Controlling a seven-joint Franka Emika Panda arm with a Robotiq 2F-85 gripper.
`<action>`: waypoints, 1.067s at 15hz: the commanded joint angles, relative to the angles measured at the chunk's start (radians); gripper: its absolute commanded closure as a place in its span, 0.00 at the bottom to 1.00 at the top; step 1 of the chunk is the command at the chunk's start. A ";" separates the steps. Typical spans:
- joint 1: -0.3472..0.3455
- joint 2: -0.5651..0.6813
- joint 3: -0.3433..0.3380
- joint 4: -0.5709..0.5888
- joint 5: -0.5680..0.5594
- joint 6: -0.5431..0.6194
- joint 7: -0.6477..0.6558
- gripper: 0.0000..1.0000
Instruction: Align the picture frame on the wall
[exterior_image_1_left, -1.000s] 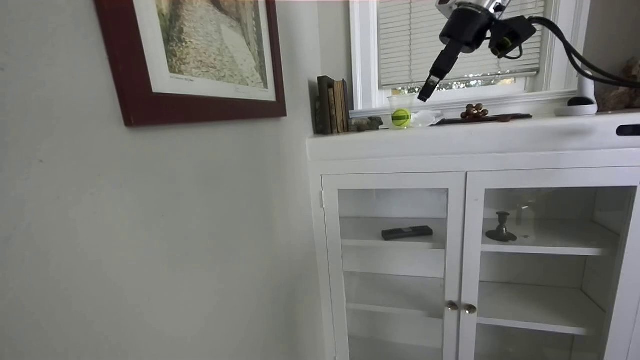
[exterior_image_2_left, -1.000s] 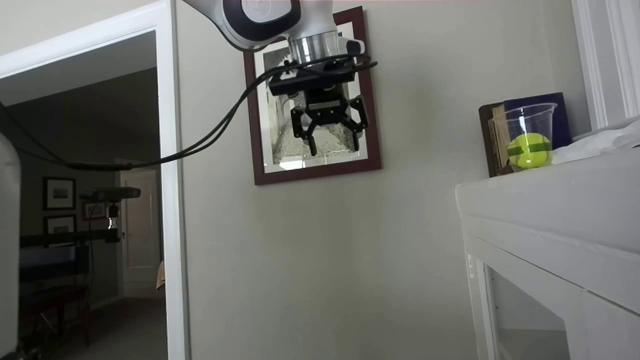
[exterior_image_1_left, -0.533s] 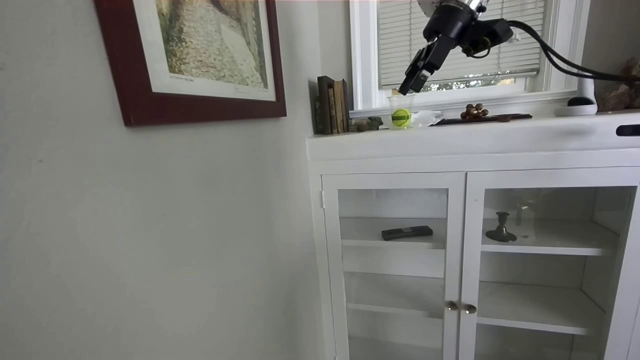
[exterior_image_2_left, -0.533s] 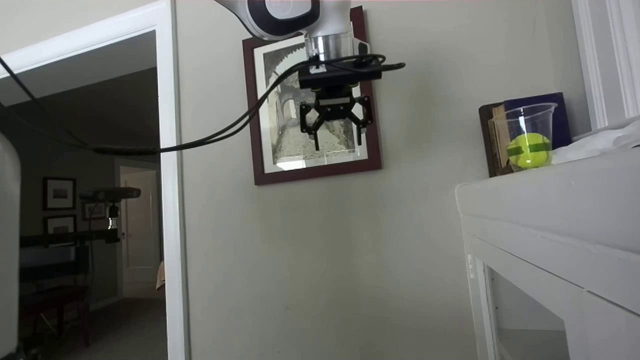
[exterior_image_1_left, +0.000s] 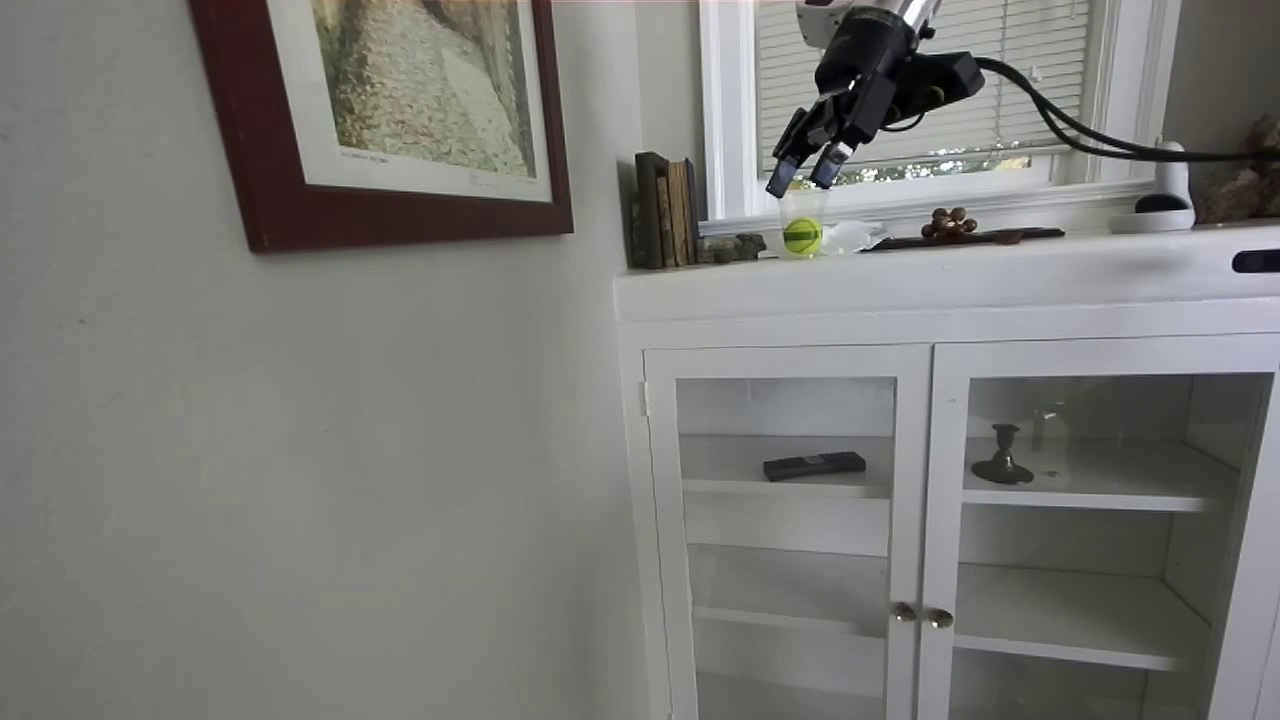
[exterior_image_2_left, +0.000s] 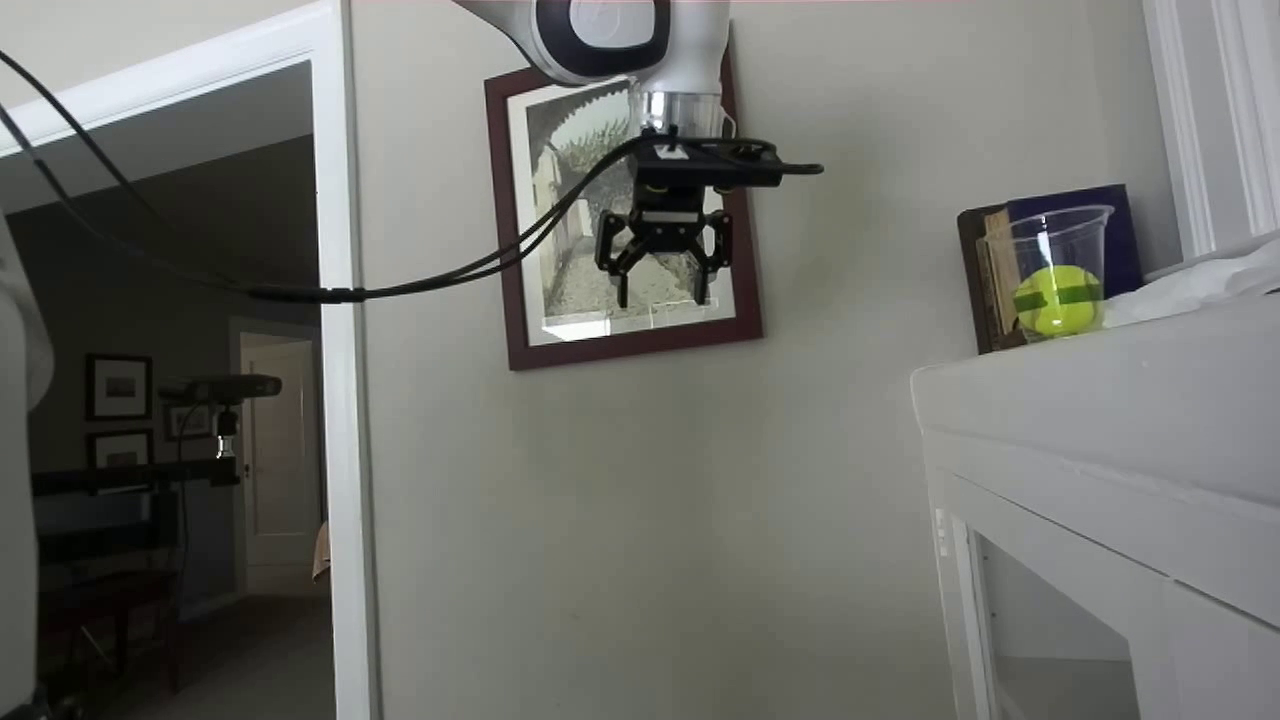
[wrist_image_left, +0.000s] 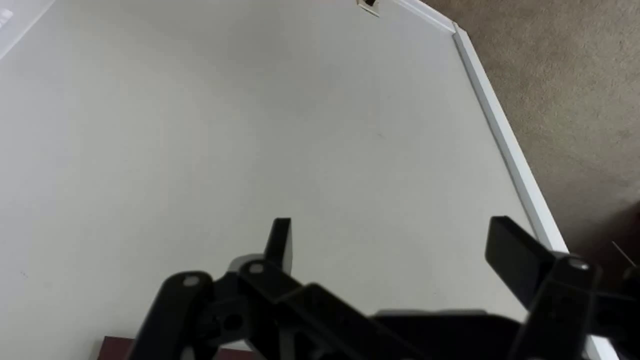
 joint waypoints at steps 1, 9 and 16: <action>-0.071 0.005 0.063 0.003 0.014 -0.008 -0.010 0.00; -0.089 0.087 0.111 0.106 0.046 0.053 -0.040 0.00; -0.106 0.230 0.174 0.293 0.080 0.073 -0.135 0.00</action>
